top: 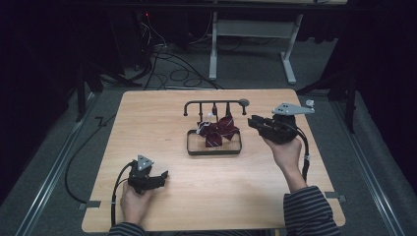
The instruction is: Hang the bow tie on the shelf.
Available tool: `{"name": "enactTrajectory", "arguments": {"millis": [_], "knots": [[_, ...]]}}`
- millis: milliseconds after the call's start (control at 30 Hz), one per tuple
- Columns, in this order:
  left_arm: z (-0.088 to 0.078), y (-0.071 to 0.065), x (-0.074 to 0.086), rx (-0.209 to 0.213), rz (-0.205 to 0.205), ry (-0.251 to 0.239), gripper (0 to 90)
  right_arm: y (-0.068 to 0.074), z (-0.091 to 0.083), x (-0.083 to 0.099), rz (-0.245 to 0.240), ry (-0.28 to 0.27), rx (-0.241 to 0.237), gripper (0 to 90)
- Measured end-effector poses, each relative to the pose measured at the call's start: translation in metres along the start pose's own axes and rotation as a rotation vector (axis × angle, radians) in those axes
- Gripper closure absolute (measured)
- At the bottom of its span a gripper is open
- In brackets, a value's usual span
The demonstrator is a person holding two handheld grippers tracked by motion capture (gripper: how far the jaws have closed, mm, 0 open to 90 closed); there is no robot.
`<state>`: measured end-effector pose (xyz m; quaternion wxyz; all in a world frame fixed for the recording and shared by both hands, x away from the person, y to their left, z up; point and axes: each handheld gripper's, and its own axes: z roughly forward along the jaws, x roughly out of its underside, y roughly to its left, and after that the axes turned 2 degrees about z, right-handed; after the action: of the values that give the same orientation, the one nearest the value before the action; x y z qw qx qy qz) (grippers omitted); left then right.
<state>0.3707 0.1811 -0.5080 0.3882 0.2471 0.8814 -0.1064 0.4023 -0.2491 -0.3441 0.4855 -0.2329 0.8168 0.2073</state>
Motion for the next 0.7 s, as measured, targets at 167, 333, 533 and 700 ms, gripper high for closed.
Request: {"name": "enactTrajectory", "arguments": {"millis": [167,333,533,700], "knots": [[0.0,0.0,0.0,0.0,0.0,0.0,21.7,-0.001,-0.007,0.005,0.001,-0.006,0.001,75.7],[0.0,0.0,0.0,0.0,0.0,0.0,21.7,-0.002,-0.013,0.01,0.003,-0.007,0.003,75.6],[0.0,0.0,0.0,0.0,0.0,0.0,21.8,-0.002,-0.023,0.014,0.004,-0.01,0.0,74.1],[0.0,0.0,0.0,0.0,0.0,0.0,21.8,-0.002,-0.031,0.02,0.014,-0.025,0.004,73.7]]}}
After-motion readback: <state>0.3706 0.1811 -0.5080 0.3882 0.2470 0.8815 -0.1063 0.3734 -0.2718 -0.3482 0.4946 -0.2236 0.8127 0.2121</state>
